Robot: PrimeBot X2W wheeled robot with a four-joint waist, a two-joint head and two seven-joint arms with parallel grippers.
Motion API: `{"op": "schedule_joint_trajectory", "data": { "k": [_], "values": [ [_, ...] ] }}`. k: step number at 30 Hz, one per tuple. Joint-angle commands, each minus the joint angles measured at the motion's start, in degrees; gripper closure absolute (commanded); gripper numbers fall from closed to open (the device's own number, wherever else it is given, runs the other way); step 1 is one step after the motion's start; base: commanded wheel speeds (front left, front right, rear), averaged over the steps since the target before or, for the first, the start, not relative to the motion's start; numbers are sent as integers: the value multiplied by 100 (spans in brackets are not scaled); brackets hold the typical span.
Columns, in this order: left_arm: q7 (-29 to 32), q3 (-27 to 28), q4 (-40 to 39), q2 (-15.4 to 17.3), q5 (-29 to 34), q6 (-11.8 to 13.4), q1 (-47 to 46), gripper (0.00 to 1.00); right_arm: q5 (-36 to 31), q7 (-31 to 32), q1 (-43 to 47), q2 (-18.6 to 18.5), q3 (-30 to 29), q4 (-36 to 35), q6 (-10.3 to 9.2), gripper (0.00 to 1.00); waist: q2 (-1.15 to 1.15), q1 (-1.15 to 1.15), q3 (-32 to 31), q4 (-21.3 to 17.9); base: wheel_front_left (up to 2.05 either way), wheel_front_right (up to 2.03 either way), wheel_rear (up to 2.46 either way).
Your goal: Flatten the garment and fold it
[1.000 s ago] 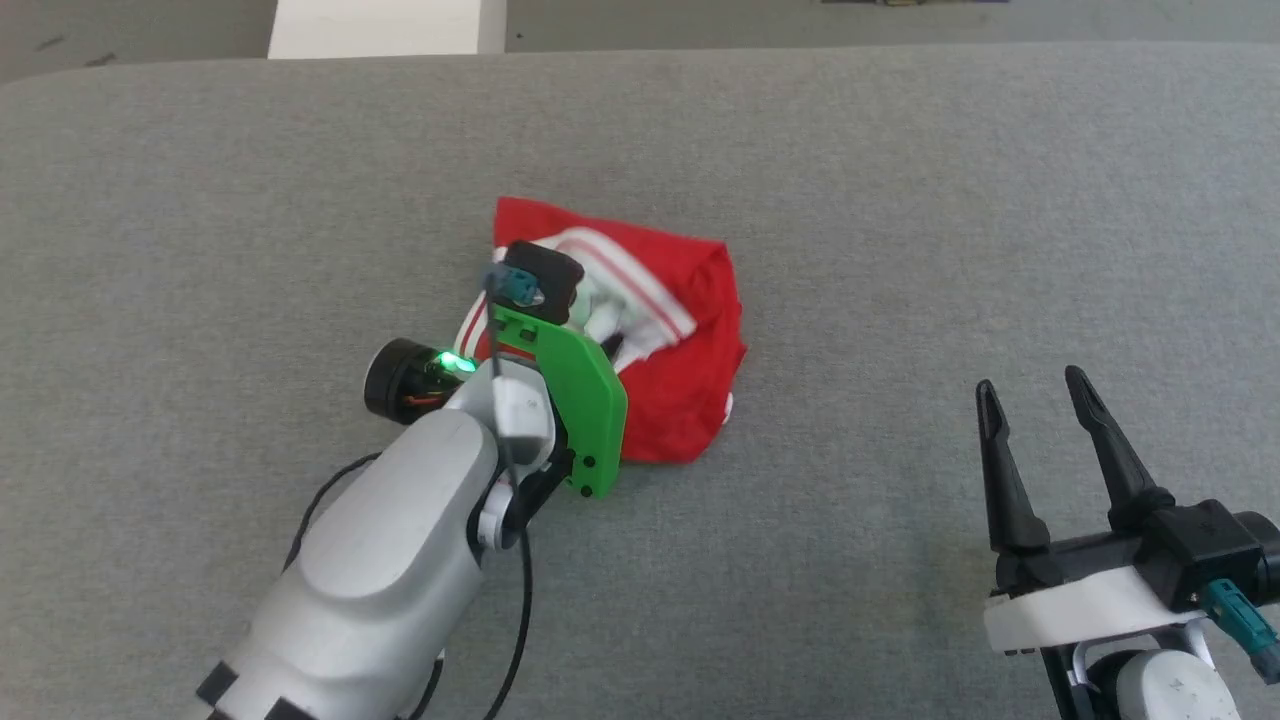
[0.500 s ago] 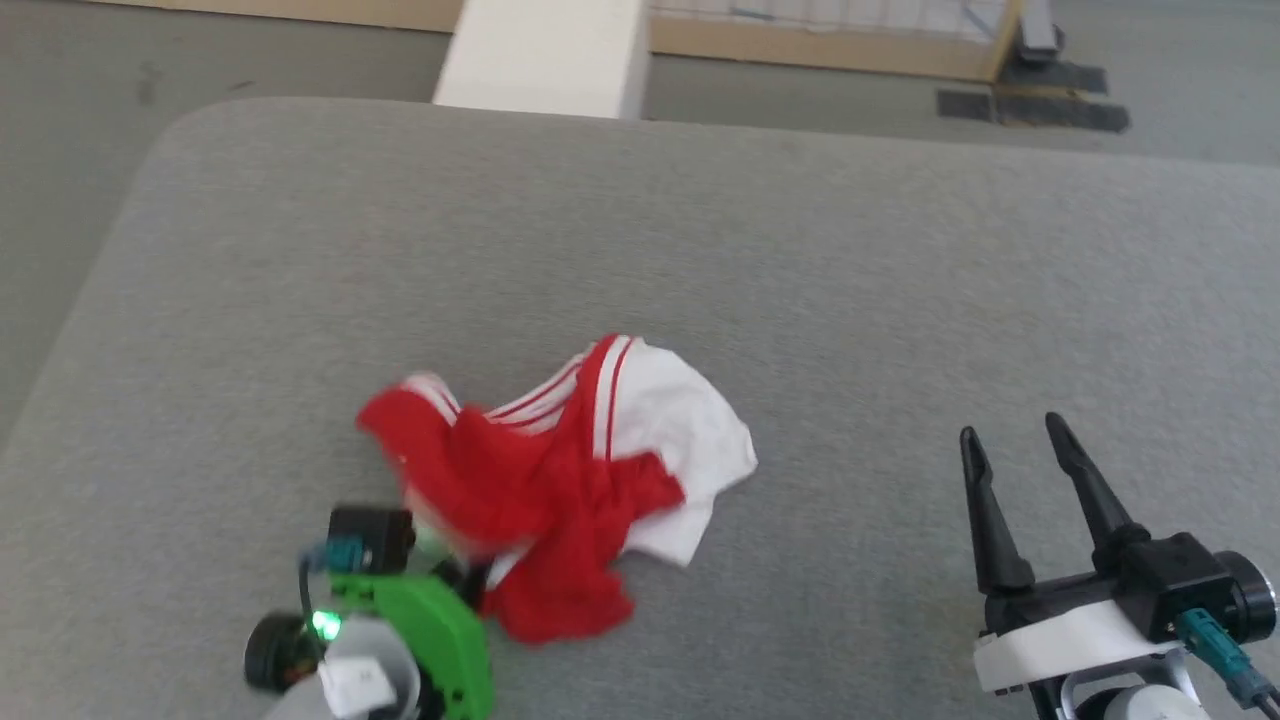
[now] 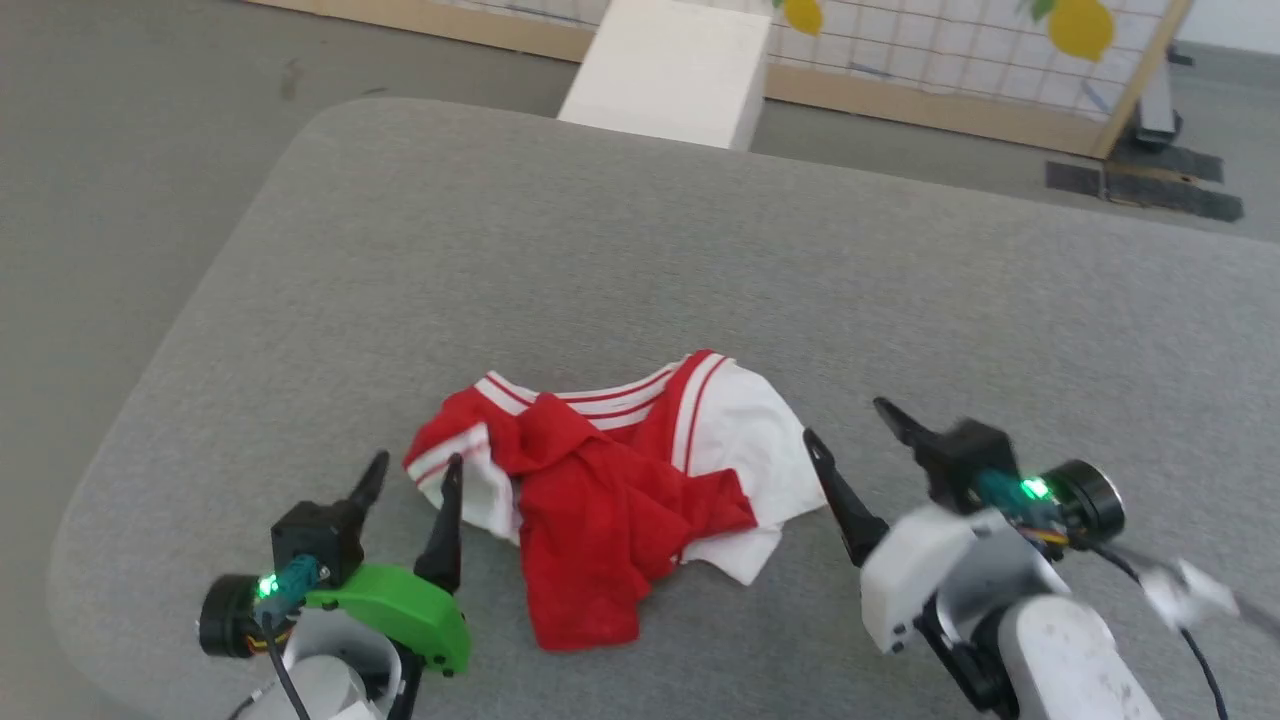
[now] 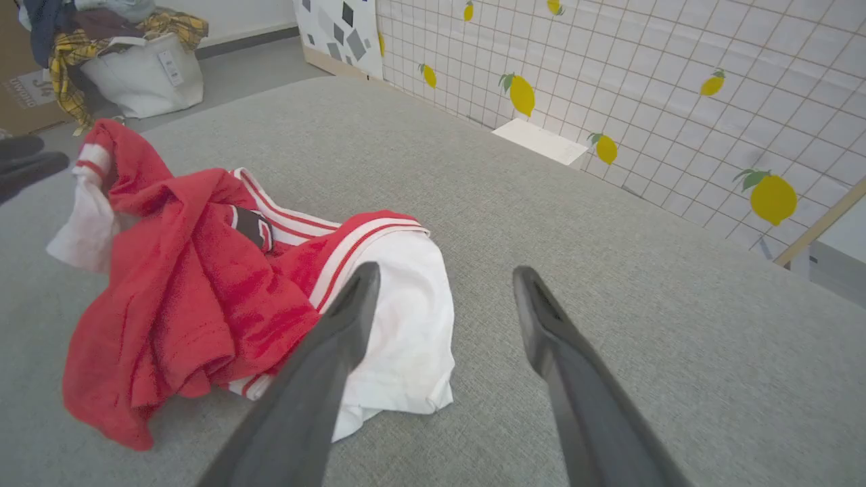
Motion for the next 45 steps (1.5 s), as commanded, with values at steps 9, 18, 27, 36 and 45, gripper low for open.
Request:
{"op": "schedule_joint_trajectory", "data": {
  "k": [9, 18, 27, 36, 45],
  "values": [
    [-102, 455, -836, -241, 1181, 338, -5, 0, 197, 1959, -949, -247, 220, 1432, -10, 0, 0, 0, 49, 626, 0, 0, 0],
    [-103, 829, -1097, -682, 1690, -69, 255, 0, 211, 2364, -1364, -416, 618, 2397, -10, 100, 0, 0, 277, 782, 0, 0, 0],
    [-103, 1111, -979, -982, 1895, -447, 451, 0, 346, 2019, -1355, -828, 347, 2494, -10, 100, 0, 0, 83, 408, 0, 0, 0],
    [-104, 1418, -992, -1163, 2035, -700, 631, 0, 712, 2352, -785, -1932, -575, 1432, -10, 100, 0, 0, -114, -271, 0, 0, 0],
    [-104, 1536, -891, -1358, 2162, -949, 537, 0, 553, 2752, -50, -2357, -1498, 870, -10, 100, 0, 0, 60, -654, 0, 0, 0]
  ]
}}
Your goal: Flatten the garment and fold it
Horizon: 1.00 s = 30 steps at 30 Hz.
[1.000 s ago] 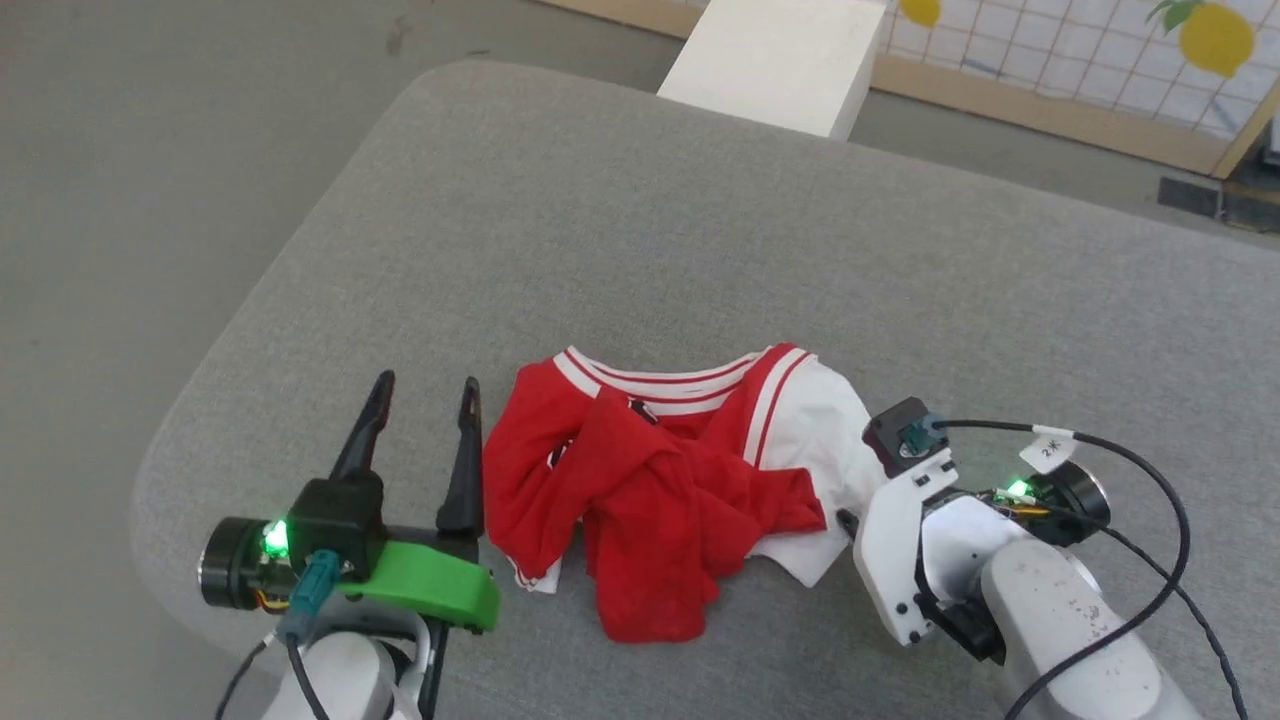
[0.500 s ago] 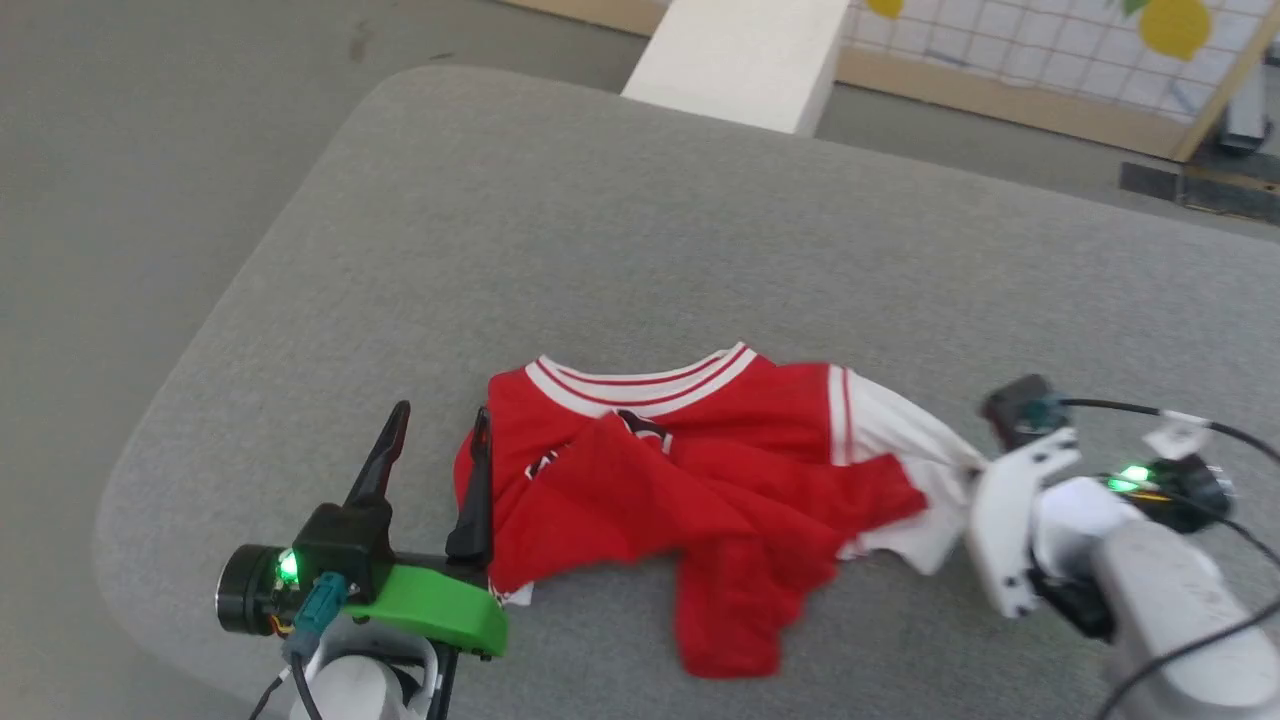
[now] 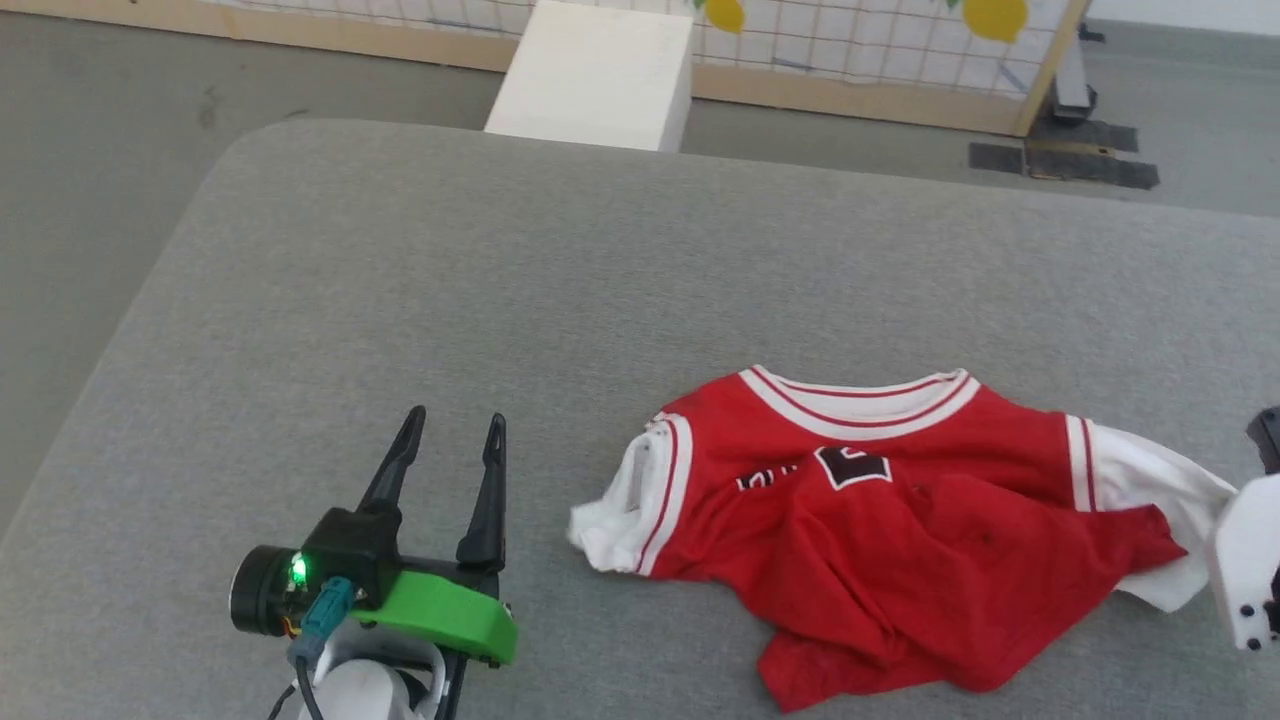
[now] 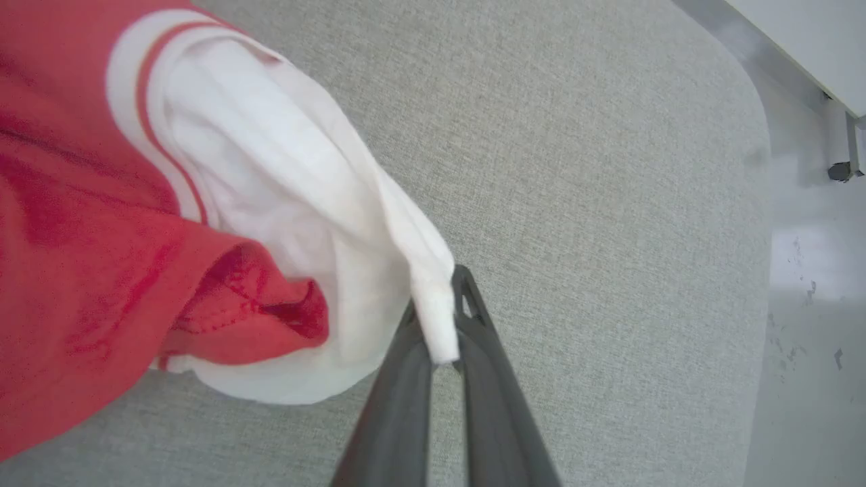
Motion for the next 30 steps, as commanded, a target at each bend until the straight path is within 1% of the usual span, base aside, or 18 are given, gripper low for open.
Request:
{"op": "schedule_joint_trajectory", "data": {
  "k": [1, 2, 7, 10, 12, 14, 18, 20, 23, 25, 26, 30],
  "values": [
    [-22, 15, 44, -55, 57, -52, -35, 0, -100, -114, 76, 78, -49, -67, -11, 59, 0, 0, 94, -149, 0, 0, 0],
    [-22, 16, 85, -68, 67, -81, -44, 0, -124, -190, 108, 168, -107, -95, -11, 0, 0, 0, 106, -177, 0, 0, 0],
    [-23, 6, 421, -160, -22, -272, -71, 0, -197, -888, 182, 785, -326, -520, -11, 0, 0, 0, 112, -320, 0, 0, 0],
    [84, -79, 706, -165, -124, -432, -101, 0, -137, -1583, 256, 1151, -480, -1035, -11, 0, 0, 0, 89, -389, 0, 0, 0],
    [378, -180, 863, -124, -174, -552, -159, 0, -14, -2106, 359, 1488, -670, -1435, -11, 0, 0, 0, 79, -406, 0, 0, 0],
    [727, -247, 958, -79, -237, -625, -230, 0, -33, -2547, 581, 1683, -703, -1834, -11, 0, 0, 0, 107, -435, 0, 0, 0],
    [1600, -338, 1060, 33, -398, -713, -369, 0, -38, -3123, 1023, 2097, -803, -2284, -11, 0, 0, 0, 217, -533, 0, 0, 0],
    [1888, -318, 1066, 105, -416, -689, -484, 0, -30, -3288, 1176, 2227, -795, -2346, -11, 0, 0, 0, 284, -590, 0, 0, 0],
    [2299, -347, 1100, 205, -427, -700, -653, 0, -94, -3411, 1292, 2322, -713, -2316, -11, 0, 0, 0, 397, -662, 0, 0, 0],
    [2700, -577, 1174, 408, -253, -776, -784, 0, -99, -3468, 1299, 2370, -660, -2278, -11, 0, 0, 0, 472, -704, 0, 0, 0],
    [2837, -611, 1187, 430, -294, -804, -845, 0, -113, -3500, 1286, 2388, -636, -2259, -11, 0, 0, 0, 519, -721, 0, 0, 0],
    [3084, -745, 1263, 516, -327, -866, -1057, 0, -261, -3559, 1227, 2417, -525, -2191, -11, 0, 0, 0, 646, -765, 0, 0, 0]
  ]
}}
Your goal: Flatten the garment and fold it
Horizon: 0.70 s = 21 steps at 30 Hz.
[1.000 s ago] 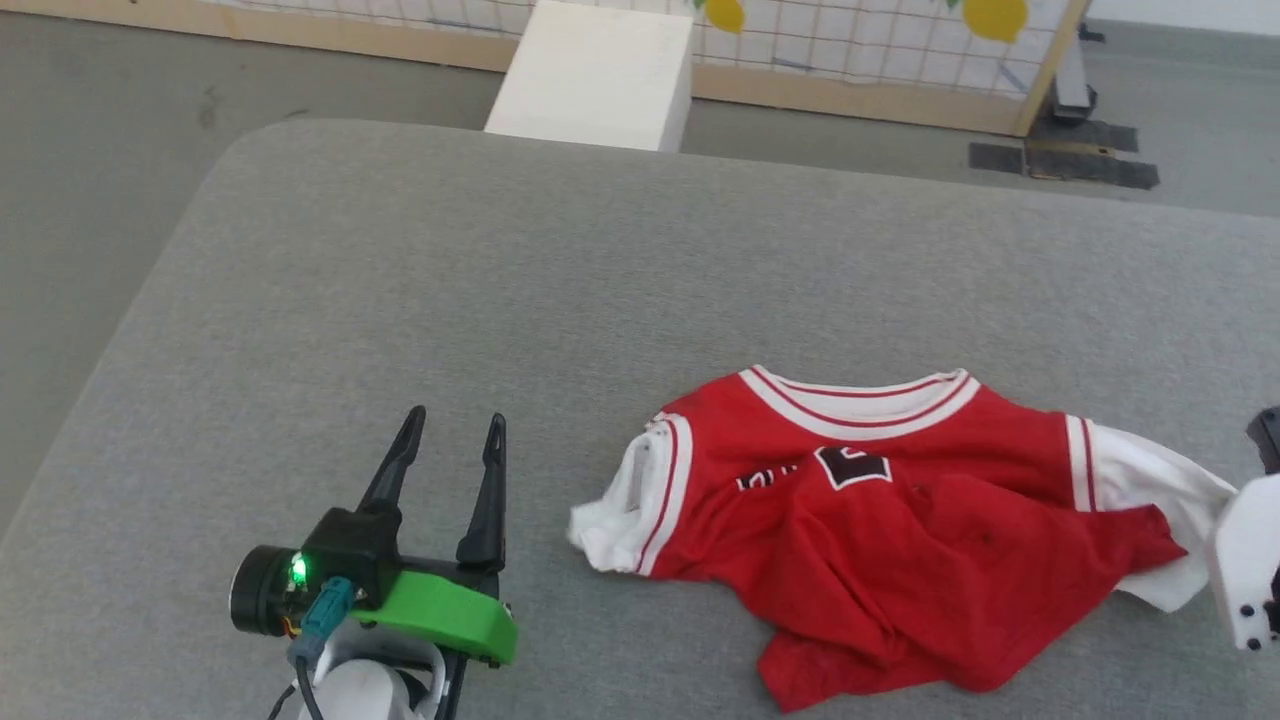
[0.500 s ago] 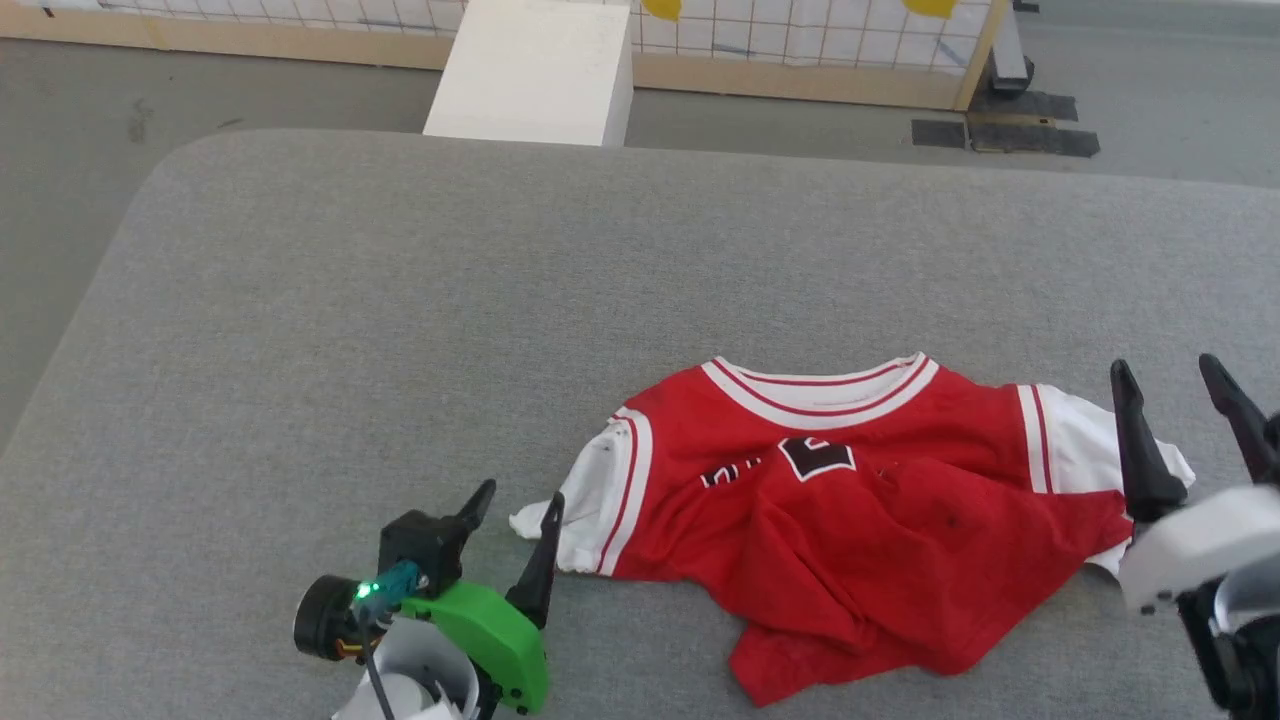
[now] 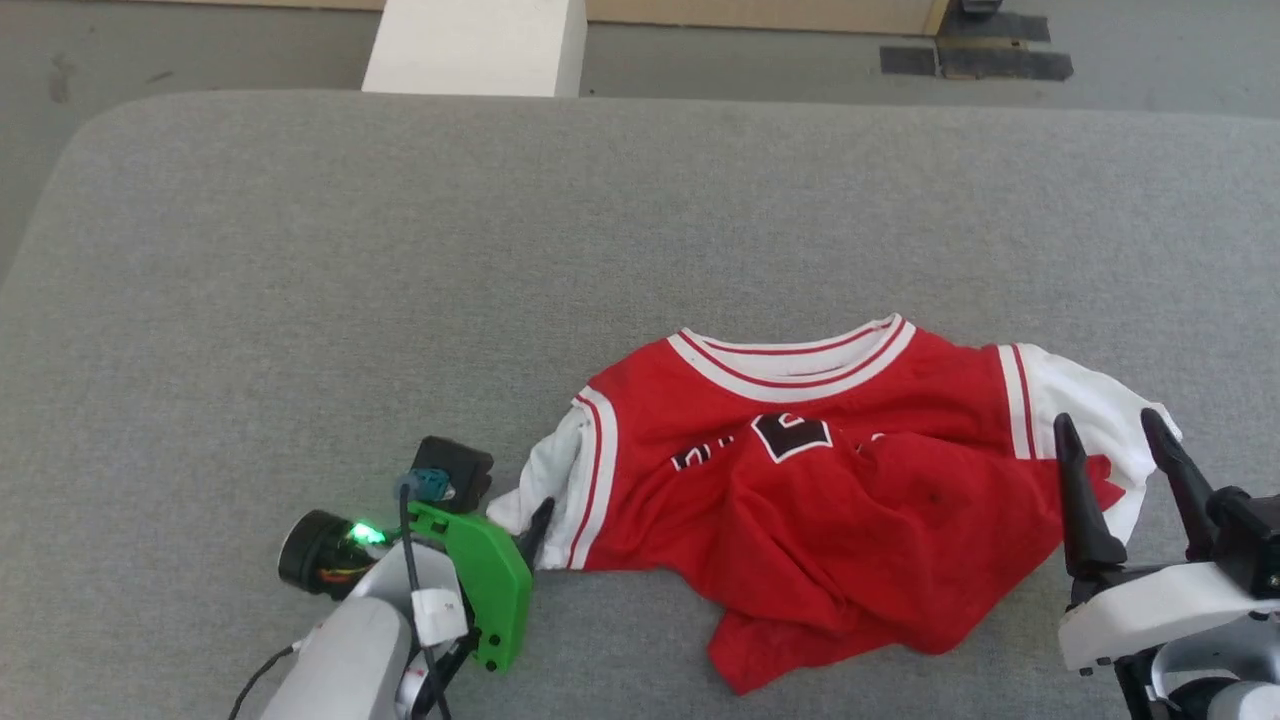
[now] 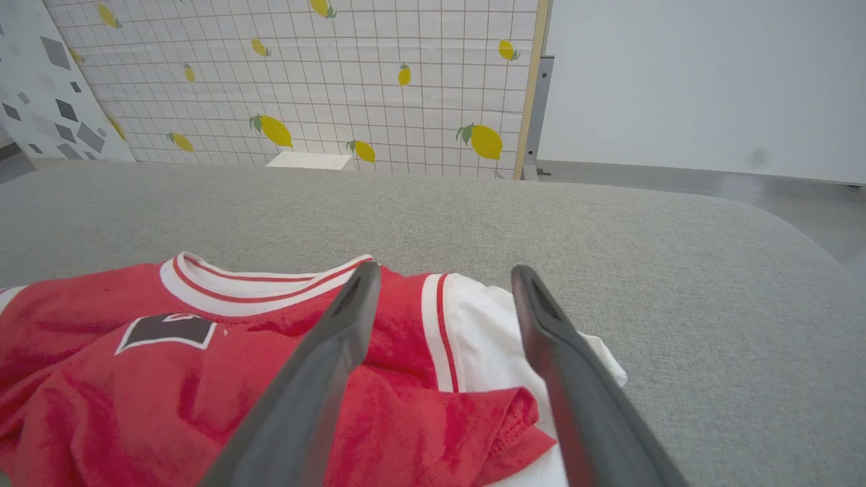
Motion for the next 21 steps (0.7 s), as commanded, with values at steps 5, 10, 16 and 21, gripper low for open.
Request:
{"op": "schedule_joint_trajectory", "data": {
  "k": [5, 10, 16, 21],
  "values": [
    [179, -262, 168, 57, -265, -105, -193, 100, -64, -87, -82, 65, 52, 23, -9, 0, 0, 0, 149, -49, 0, 0, 0],
    [-287, 20, 79, 78, -529, -76, -306, 100, -162, -61, -41, 77, 52, 103, -9, 0, 0, 0, 55, 74, 0, 0, 0],
    [-647, 608, -59, 403, -610, 272, -535, 100, -225, 25, -47, 86, 110, 196, -9, 0, 0, 0, -72, 159, 0, 0, 0],
    [-682, 995, 248, 508, -793, 476, -942, 100, -270, 258, -75, 96, 189, 343, -9, 0, 0, 0, 23, 149, 0, 0, 0]
  ]
}}
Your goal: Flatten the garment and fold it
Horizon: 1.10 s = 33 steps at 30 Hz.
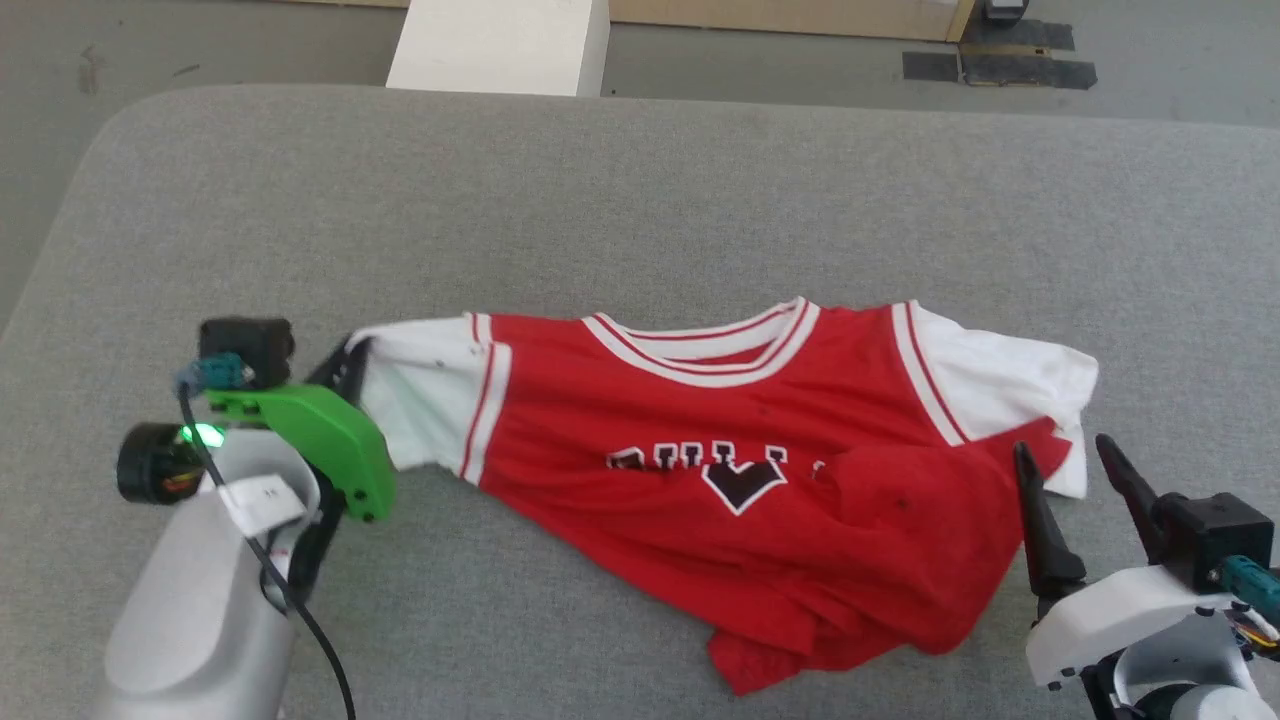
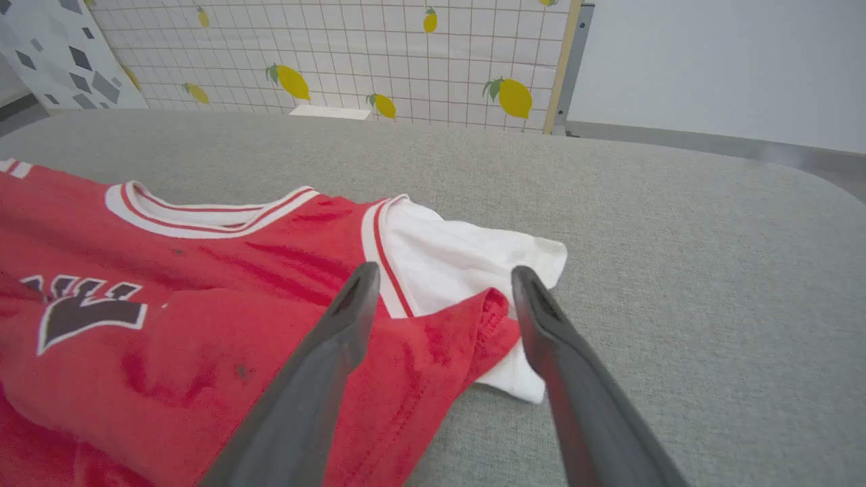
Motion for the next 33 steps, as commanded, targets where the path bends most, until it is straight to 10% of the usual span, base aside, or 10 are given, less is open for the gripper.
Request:
{"op": "schedule_joint_trajectory", "data": {
  "k": [1, 2, 14, 33],
  "values": [
    [-91, 62, 129, 54, 3, 73, -195, 98, -60, 46, -53, 7, 20, 55, -9, 0, 0, 0, 60, -19, 0, 0, 0],
    [-156, 83, 265, 81, 54, 132, -280, 0, -77, 85, -62, 9, 35, 96, -9, 0, 0, 0, 79, -28, 0, 0, 0],
    [-2189, 151, 222, -234, 331, 429, 47, 0, -71, 563, -164, 10, -76, 176, -9, 0, 0, 0, -254, 200, 0, 0, 0],
    [-2452, -196, -1578, -975, 807, 611, 1692, 0, -439, 3118, -1417, -512, -902, 2185, -9, 0, 0, 0, -107, 1058, 0, 0, 0]
  ]
}}
